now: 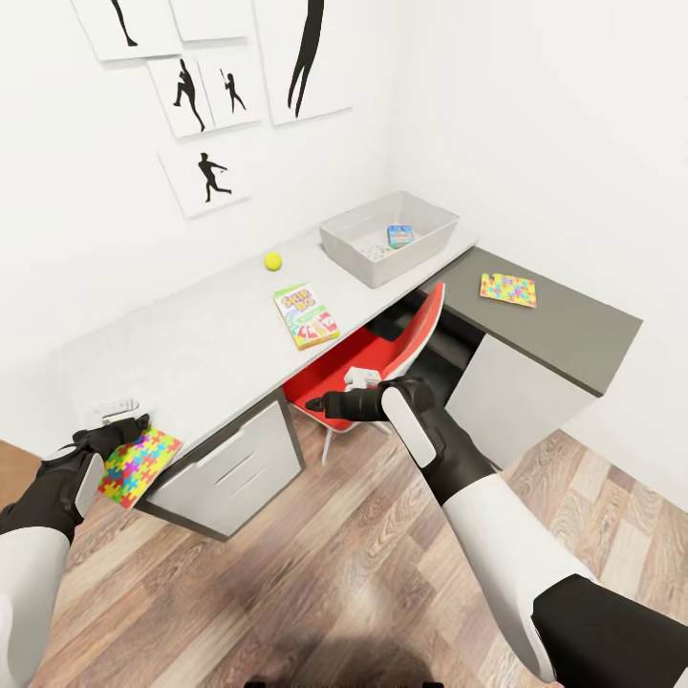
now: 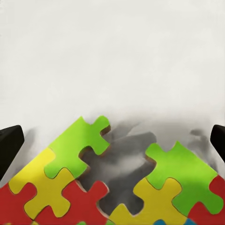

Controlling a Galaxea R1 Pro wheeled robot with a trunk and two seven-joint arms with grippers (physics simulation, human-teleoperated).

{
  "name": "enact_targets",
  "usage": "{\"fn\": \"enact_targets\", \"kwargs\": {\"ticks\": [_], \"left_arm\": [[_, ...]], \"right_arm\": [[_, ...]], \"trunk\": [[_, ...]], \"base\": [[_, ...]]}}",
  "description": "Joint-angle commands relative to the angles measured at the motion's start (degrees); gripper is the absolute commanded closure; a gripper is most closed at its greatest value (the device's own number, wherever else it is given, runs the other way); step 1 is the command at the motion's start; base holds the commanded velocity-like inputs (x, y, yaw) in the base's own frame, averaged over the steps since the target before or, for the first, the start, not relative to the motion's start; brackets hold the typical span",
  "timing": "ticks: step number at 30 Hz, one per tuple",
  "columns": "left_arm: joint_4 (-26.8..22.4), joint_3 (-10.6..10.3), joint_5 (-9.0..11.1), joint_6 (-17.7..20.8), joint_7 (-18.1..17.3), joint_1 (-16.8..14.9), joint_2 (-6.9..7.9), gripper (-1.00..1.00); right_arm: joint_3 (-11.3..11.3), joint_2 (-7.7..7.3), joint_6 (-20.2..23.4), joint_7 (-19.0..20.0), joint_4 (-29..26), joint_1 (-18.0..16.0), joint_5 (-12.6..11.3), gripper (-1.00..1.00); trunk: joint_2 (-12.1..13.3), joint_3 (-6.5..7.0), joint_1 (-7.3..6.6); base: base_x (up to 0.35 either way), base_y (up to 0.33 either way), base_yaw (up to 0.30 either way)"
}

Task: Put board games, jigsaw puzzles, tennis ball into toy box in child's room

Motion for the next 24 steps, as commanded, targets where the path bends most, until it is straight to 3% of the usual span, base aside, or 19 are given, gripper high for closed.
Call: {"fn": "enact_targets", "kwargs": {"ticks": [1,24], "left_arm": [[-0.09,0.25,0.00,0.36,-0.39,-0.04,-0.03,-1.00],[-0.78,0.23,0.00,0.40,-0.39,-0.06,-0.03,-1.00]], "right_arm": [[0.02,0.00,0.21,-0.10,-0.03,-0.04,-0.08,-1.00],[-0.06,0.00,0.20,-0.12,-0.03,-0.08,-0.08,-1.00]], "trunk": [[-0.09,-0.08,0.02],[-0.09,-0.08,0.02]], "base": [[-0.042,0.000,0.000],[-0.004,-0.022,0.000]]}}
